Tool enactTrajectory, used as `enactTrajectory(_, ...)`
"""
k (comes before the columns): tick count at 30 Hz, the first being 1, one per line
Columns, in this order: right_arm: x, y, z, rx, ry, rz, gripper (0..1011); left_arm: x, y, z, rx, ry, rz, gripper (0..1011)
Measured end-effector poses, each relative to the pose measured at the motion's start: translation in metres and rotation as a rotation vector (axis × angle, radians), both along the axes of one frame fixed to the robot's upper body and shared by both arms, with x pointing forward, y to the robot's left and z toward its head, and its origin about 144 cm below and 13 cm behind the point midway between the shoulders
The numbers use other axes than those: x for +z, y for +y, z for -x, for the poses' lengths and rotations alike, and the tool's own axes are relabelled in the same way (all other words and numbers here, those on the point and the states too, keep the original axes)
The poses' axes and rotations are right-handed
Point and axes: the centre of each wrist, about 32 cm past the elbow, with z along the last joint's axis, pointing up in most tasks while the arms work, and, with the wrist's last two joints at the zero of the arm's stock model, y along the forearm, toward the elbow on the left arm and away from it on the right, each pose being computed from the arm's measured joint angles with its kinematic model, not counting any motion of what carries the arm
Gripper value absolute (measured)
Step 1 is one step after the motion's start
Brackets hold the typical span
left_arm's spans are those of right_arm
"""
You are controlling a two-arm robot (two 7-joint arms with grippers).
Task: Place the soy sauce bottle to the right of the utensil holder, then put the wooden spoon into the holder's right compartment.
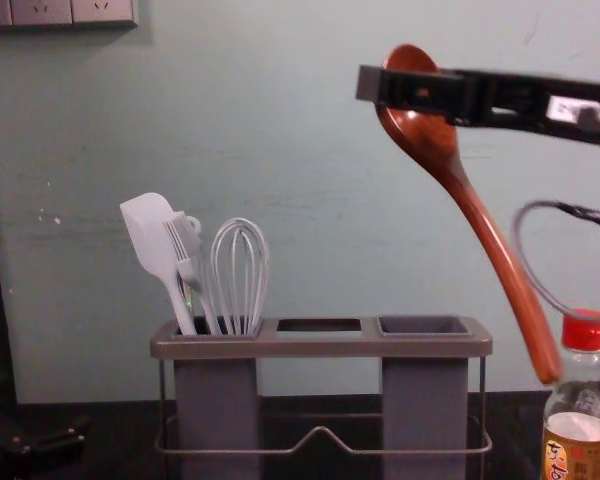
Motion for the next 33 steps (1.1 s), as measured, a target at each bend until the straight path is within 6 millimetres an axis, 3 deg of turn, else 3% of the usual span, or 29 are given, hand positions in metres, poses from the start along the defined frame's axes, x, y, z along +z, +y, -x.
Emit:
enactTrajectory(20, 0.013, 0.045, -0.048, -0.114, -0.045, 0.034, 820, 0.000, 0.000, 0.000, 0.000, 0.000, 0.000, 1005)
enactTrajectory(33, 0.008, 0.055, -0.081, -0.161, -0.040, 0.058, 821, 0.000, 0.000, 0.000, 0.000, 0.000, 0.000, 1005)
